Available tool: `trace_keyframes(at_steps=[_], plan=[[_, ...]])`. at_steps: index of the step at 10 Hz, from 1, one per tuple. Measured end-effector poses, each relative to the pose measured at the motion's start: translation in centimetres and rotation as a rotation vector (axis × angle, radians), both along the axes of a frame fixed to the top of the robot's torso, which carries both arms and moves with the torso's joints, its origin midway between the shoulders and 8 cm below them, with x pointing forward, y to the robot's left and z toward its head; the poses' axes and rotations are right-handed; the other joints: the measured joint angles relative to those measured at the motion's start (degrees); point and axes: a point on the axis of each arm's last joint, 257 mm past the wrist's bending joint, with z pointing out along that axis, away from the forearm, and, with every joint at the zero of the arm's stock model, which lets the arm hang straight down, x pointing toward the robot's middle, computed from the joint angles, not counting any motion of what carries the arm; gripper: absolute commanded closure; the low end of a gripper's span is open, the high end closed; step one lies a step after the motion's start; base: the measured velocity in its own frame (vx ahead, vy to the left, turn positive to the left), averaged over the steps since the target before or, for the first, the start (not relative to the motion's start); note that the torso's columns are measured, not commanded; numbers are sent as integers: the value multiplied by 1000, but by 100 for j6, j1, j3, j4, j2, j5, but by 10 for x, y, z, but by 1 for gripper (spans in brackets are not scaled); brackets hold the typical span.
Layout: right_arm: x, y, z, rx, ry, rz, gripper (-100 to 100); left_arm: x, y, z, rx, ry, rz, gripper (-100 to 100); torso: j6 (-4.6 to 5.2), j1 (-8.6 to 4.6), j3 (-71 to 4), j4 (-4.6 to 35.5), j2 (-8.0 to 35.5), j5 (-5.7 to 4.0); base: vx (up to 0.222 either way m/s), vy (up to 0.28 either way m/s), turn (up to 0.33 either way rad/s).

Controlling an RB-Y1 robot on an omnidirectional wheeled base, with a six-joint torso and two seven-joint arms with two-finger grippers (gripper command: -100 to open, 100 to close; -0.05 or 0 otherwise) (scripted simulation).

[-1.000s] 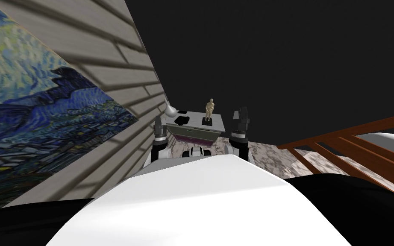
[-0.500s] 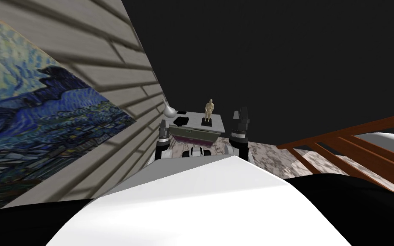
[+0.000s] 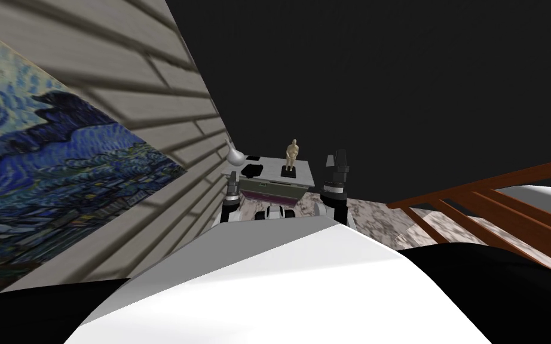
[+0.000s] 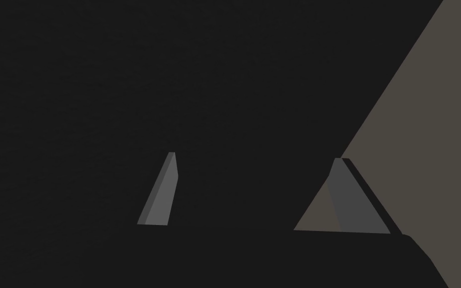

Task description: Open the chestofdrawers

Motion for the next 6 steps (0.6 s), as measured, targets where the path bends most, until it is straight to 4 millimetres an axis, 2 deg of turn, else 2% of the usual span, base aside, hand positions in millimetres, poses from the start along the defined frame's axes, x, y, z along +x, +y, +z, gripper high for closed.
trace_keyframes(at_steps=[6], plan=[[0,0,0,0,0,0,0,3,-6,-46,19,54,-9,-100,0,0,-3,-1,-5,0,27,-8,-14]])
